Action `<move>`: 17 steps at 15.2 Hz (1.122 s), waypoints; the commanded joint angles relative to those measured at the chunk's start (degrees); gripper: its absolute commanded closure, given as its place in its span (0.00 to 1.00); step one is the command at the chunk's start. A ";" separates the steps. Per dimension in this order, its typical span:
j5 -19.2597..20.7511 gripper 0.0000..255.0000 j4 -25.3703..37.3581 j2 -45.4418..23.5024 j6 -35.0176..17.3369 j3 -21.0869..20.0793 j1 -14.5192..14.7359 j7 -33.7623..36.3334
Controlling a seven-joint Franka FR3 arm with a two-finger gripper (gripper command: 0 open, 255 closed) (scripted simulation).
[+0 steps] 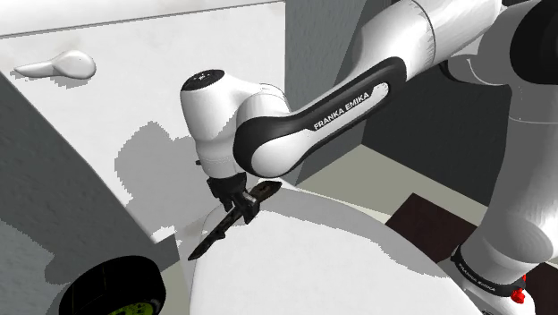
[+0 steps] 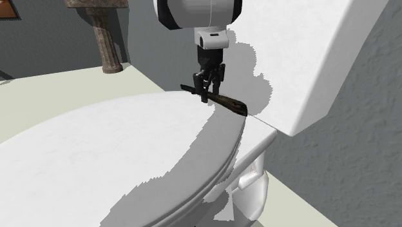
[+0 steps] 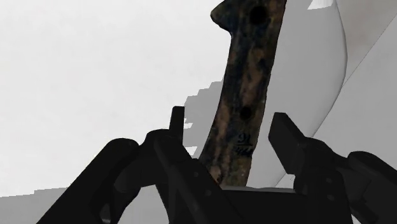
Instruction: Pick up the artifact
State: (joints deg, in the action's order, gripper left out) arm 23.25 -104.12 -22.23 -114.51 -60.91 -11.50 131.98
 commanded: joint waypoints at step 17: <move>-2.37 1.00 3.96 1.99 4.95 -1.55 -0.87 -1.71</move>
State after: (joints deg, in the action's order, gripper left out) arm 21.03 -100.96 -20.29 -110.37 -62.37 -12.53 130.35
